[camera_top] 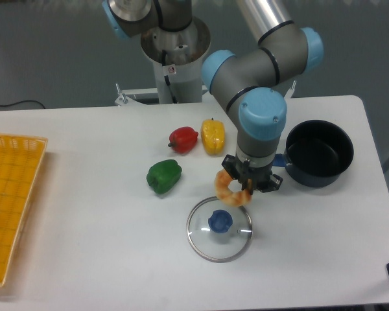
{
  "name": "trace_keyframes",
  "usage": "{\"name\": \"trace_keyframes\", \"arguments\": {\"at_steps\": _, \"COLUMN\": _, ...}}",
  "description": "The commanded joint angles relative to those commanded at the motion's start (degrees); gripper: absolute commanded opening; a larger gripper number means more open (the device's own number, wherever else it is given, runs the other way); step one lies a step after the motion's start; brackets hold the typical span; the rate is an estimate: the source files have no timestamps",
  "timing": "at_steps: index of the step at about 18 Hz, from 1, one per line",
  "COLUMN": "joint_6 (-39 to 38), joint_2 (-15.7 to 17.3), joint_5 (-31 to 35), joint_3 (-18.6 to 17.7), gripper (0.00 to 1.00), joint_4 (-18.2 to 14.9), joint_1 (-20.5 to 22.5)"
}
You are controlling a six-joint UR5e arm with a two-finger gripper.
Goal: Place the donuts in the pot
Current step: 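Carry the held orange donut over the dark blue saucepan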
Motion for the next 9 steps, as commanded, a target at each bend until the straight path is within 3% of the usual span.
{"name": "trace_keyframes", "arguments": {"at_steps": 9, "joint_6": 5.9, "joint_2": 1.0, "joint_5": -0.2, "joint_3": 0.0, "gripper": 0.26, "joint_4": -2.1, "joint_1": 3.9}}
